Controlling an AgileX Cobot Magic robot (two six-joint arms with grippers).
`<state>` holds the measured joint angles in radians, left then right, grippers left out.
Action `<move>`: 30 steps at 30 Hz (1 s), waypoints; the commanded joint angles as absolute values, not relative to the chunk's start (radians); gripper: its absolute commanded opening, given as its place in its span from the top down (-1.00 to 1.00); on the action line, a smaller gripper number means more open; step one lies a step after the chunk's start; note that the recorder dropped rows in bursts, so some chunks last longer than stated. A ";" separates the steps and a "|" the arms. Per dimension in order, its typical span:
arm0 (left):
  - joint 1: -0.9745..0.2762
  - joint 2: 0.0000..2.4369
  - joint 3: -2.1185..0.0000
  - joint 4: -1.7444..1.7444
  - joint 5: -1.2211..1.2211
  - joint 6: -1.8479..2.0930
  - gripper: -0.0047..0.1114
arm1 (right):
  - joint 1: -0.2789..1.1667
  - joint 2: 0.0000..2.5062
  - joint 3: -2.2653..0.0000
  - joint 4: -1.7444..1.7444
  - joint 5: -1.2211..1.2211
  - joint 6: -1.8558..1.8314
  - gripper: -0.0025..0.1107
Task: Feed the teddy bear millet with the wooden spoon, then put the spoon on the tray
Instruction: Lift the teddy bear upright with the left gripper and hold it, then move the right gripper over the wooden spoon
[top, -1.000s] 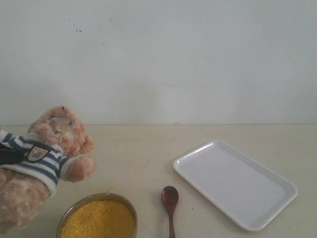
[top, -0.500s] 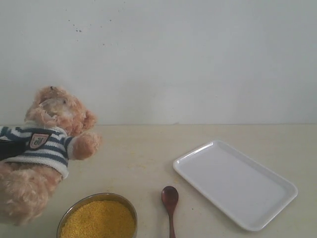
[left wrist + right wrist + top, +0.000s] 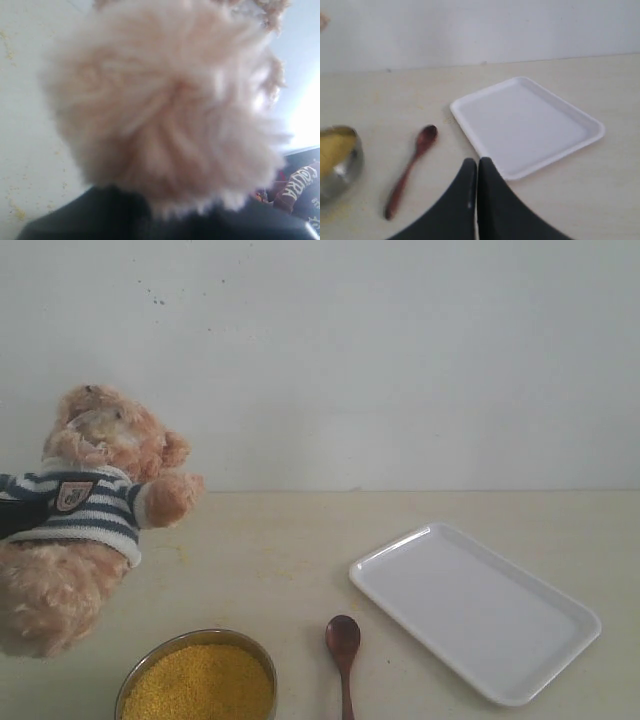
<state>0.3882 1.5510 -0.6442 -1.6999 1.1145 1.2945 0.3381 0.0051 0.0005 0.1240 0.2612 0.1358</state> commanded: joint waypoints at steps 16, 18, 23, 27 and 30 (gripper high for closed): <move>0.390 1.543 -0.640 -1.718 1.155 1.345 0.85 | 0.338 0.000 0.000 0.615 -0.143 0.211 0.96; 0.390 1.543 -0.640 -1.715 1.155 1.345 0.85 | 0.338 0.000 0.000 0.615 -0.311 0.182 0.96; 0.390 1.543 -0.640 -1.711 1.154 1.355 0.85 | 0.338 0.000 0.000 0.616 -0.564 0.207 0.96; 0.388 1.543 -0.639 -1.709 1.154 1.366 0.85 | 0.338 0.007 -0.046 0.544 -0.350 0.352 0.96; 0.385 1.543 -0.639 -1.709 1.154 1.370 0.85 | 0.338 0.121 -0.071 0.240 -0.347 0.508 0.96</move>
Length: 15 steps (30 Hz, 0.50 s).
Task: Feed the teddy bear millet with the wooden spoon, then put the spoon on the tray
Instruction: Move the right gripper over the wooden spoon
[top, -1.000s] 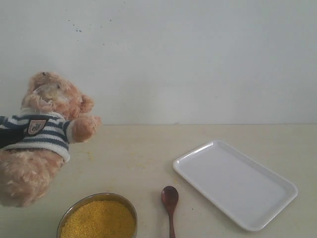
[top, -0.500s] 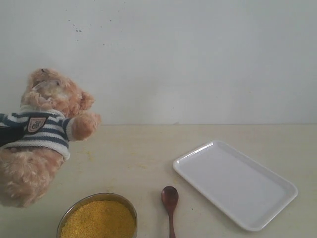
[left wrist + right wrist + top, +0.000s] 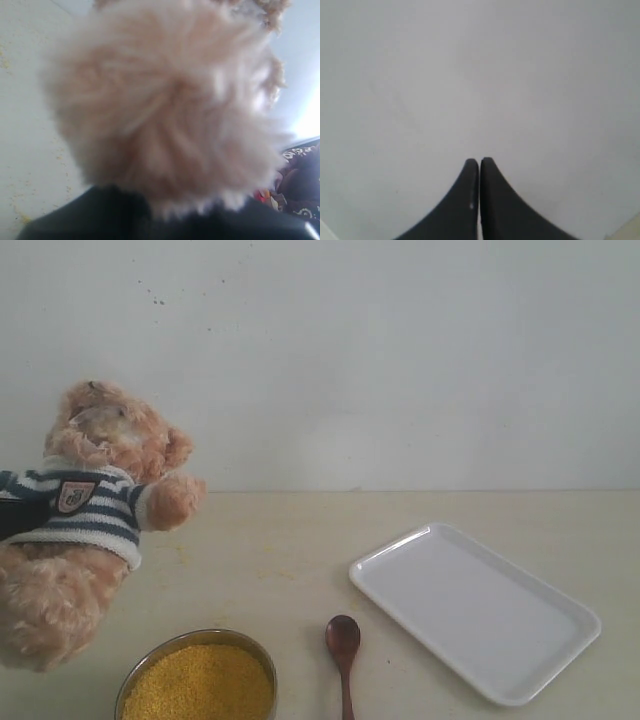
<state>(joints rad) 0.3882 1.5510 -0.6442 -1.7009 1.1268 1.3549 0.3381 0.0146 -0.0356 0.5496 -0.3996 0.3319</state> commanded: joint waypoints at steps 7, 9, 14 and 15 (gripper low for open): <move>0.386 1.543 -0.639 -1.722 1.151 1.384 0.85 | 0.338 0.640 -0.272 -0.390 -0.787 0.730 0.96; 0.386 1.543 -0.639 -1.702 1.156 1.384 0.85 | 0.338 0.821 -0.391 -0.470 -0.746 0.716 0.96; 0.386 1.543 -0.639 -1.684 1.155 1.384 0.85 | 0.338 1.222 -0.680 -0.484 -0.363 0.613 0.96; 0.386 1.543 -0.639 -1.678 1.155 1.384 0.85 | 0.338 1.273 -0.723 -0.484 -0.287 0.611 0.96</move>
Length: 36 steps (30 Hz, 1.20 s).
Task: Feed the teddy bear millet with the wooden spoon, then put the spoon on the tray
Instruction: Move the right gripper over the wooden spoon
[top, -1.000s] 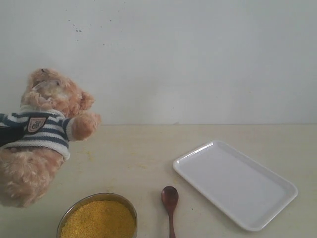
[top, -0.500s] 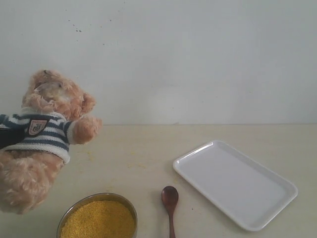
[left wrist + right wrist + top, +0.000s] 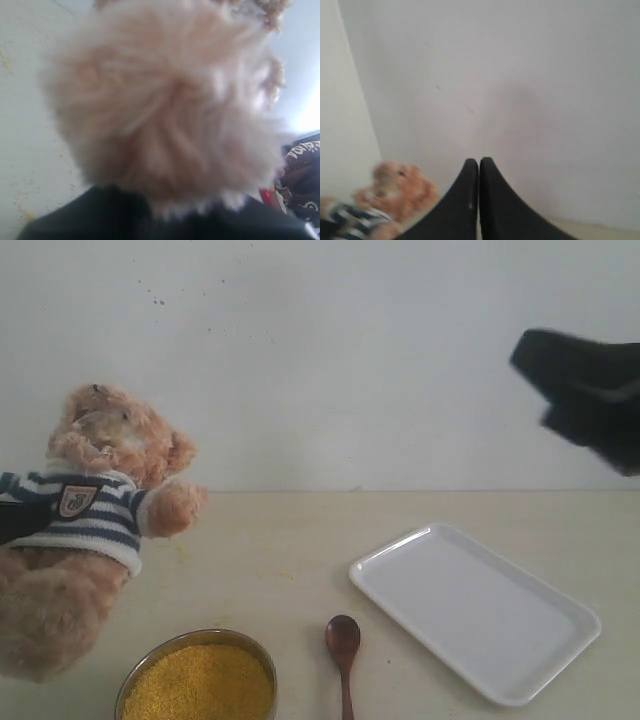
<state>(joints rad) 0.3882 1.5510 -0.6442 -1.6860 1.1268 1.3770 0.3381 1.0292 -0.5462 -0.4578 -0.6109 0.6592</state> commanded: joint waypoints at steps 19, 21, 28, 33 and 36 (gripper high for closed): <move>0.386 1.543 -0.639 -1.703 1.152 1.384 0.85 | 0.320 1.518 -0.942 -0.601 0.498 0.286 0.96; 0.386 1.543 -0.639 -1.693 1.152 1.384 0.85 | 0.320 1.518 -0.942 -0.591 0.557 0.251 0.96; 0.386 1.543 -0.639 -1.689 1.152 1.384 0.85 | 0.389 1.516 -0.942 -0.199 0.633 0.080 0.96; 0.386 1.543 -0.639 -1.685 1.152 1.384 0.85 | 0.576 1.558 -0.940 -0.062 0.660 -0.114 0.96; 0.386 1.543 -0.639 -1.685 1.152 1.384 0.85 | 0.661 1.621 -0.940 -0.062 0.615 -0.099 0.96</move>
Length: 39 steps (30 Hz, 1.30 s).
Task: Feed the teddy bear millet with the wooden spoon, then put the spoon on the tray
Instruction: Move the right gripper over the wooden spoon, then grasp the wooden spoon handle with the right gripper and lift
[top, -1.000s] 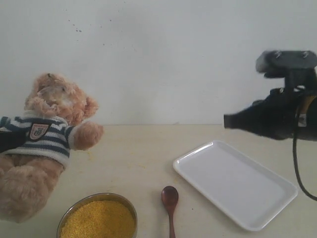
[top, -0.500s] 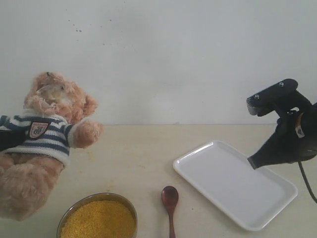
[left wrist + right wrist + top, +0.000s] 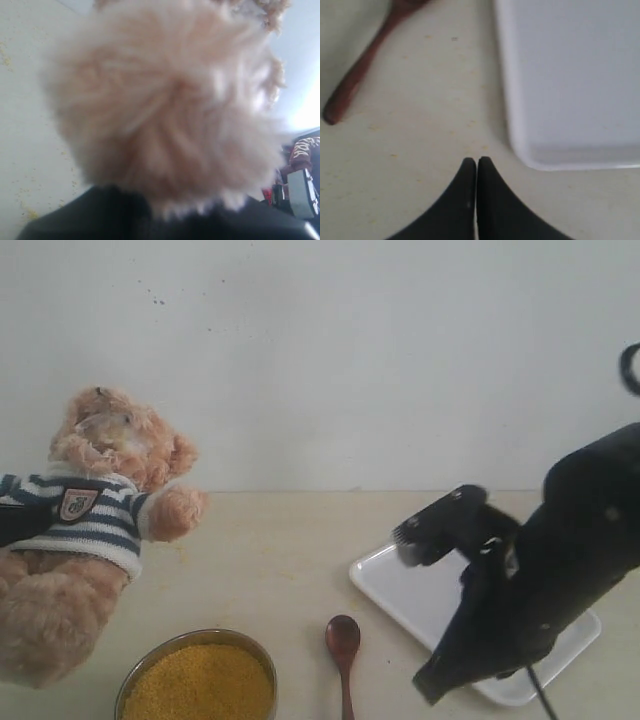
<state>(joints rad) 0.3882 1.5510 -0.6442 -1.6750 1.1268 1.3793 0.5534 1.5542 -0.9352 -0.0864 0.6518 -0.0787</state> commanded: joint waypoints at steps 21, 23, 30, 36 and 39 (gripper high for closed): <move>0.386 1.543 -0.639 -1.713 1.156 1.389 0.85 | 0.728 1.719 -0.940 0.055 0.385 0.019 0.05; 0.386 1.543 -0.639 -1.701 1.156 1.403 0.85 | 0.728 1.719 -0.940 0.052 0.378 0.020 0.05; 0.386 1.543 -0.639 -1.682 1.156 1.406 0.85 | 0.729 1.809 -0.998 0.038 0.293 0.047 0.05; 0.386 1.543 -0.639 -1.690 1.144 1.406 0.85 | 0.729 1.873 -1.005 0.035 0.276 0.047 0.05; 0.386 1.543 -0.639 -1.674 1.148 1.406 0.85 | 0.729 1.908 -1.005 0.027 0.293 0.047 0.05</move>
